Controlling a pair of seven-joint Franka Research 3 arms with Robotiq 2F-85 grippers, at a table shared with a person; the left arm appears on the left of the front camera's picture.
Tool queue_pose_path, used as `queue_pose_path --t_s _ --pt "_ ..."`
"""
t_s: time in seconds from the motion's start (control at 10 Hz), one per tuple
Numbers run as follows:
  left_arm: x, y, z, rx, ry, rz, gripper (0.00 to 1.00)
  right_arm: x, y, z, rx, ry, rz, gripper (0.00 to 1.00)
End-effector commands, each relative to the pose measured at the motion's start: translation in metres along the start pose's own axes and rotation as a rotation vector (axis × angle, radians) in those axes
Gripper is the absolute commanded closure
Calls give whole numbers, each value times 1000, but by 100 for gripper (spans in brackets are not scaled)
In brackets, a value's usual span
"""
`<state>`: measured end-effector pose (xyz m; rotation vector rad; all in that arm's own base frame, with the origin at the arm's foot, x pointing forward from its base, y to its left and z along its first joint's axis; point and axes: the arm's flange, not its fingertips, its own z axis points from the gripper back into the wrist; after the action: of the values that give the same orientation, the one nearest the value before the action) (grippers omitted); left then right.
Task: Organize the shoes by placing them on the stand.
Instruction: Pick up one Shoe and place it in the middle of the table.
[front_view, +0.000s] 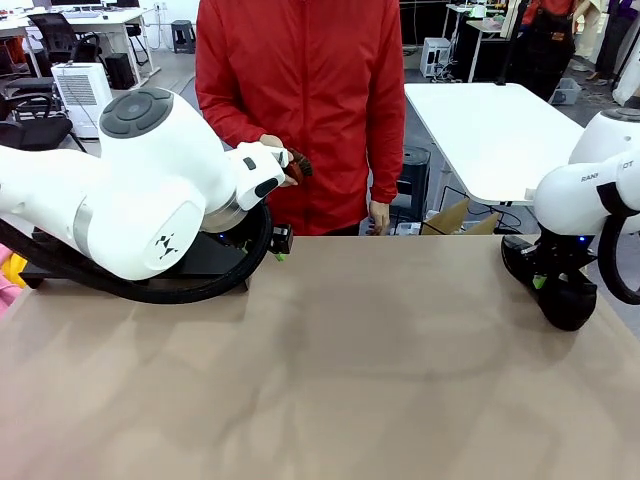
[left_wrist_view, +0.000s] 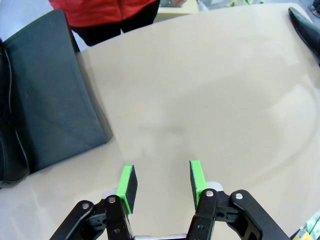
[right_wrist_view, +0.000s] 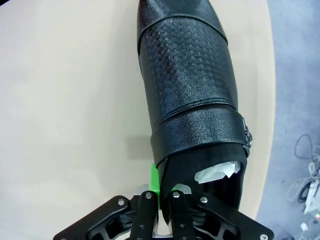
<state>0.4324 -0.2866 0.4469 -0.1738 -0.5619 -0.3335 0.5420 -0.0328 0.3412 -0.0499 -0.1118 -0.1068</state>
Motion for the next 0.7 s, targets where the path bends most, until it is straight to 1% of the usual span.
queue_pose_path --t_s 0.0,0.1,0.2,0.3,0.4,0.6 --pt "-2 -3 0 20 -19 11 43 -4 -9 8 -19 -40 -17 100" --pt "-2 -3 0 20 -19 11 43 -7 -4 31 -30 -36 -204 100" --pt "-2 -3 0 20 -19 11 43 -16 4 63 -82 -72 -362 100" --pt "-2 -3 0 20 -19 11 43 -30 20 96 -51 -114 -451 100" --pt "-2 -3 0 20 -19 11 43 -46 41 117 -13 -119 -462 100" --pt "-2 -3 0 20 -19 11 43 -94 101 148 80 -168 -428 100"
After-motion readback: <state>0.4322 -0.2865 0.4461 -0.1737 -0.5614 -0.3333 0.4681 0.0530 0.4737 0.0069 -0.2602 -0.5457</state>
